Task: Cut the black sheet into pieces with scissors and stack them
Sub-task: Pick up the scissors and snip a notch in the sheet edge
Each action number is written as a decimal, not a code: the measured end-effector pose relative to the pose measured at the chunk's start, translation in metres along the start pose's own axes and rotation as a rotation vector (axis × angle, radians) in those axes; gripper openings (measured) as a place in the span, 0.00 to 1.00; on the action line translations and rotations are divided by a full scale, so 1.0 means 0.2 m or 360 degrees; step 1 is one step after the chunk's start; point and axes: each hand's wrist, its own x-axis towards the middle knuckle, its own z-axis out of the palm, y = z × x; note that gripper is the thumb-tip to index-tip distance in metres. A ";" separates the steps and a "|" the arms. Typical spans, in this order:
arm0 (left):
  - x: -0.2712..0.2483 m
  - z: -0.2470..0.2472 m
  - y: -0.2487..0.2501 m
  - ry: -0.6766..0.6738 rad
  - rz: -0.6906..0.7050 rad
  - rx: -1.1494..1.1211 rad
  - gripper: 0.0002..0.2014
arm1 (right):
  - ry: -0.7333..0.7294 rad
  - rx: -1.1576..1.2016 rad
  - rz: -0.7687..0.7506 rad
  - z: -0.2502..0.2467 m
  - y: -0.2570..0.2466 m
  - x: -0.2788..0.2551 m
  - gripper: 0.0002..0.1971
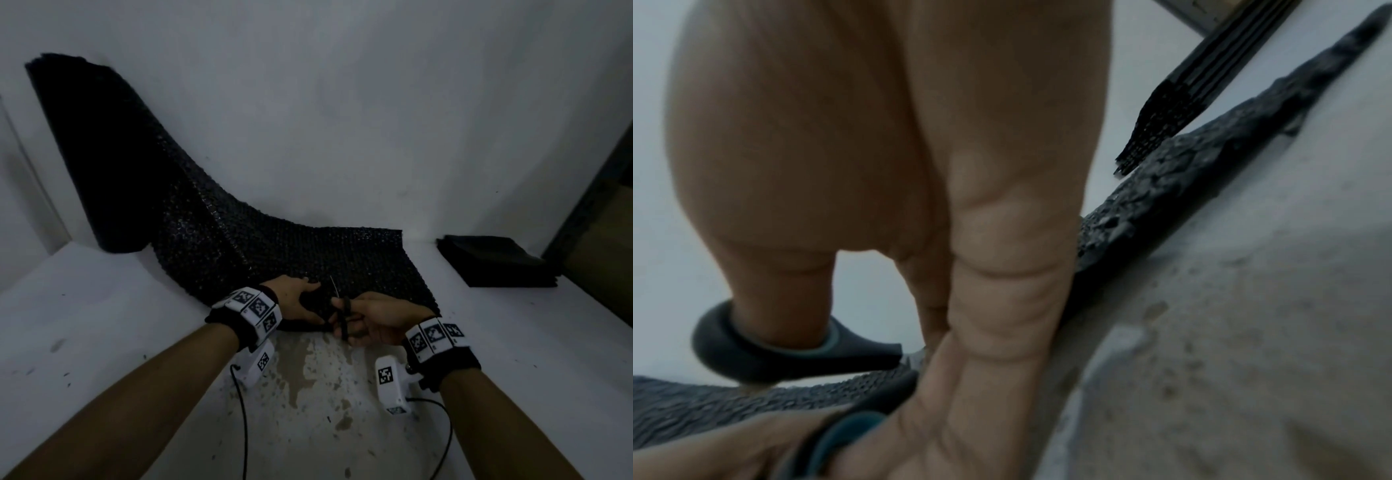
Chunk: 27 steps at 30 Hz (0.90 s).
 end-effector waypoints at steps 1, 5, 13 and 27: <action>0.00 0.00 0.00 0.0005 0.0001 -0.0001 0.48 | 0.0007 0.0007 -0.0001 0.00 0.00 0.01 0.24; 0.00 0.00 -0.01 0.0017 0.0020 0.0009 0.48 | 0.0051 0.0031 -0.0032 -0.01 0.00 0.05 0.24; 0.00 0.00 0.00 0.0024 0.0032 0.0029 0.50 | 0.0034 0.0108 -0.0129 -0.01 0.04 0.09 0.22; -0.03 -0.04 0.01 0.0043 0.0007 0.0056 0.38 | 0.0095 0.0073 -0.0184 0.01 0.05 0.07 0.18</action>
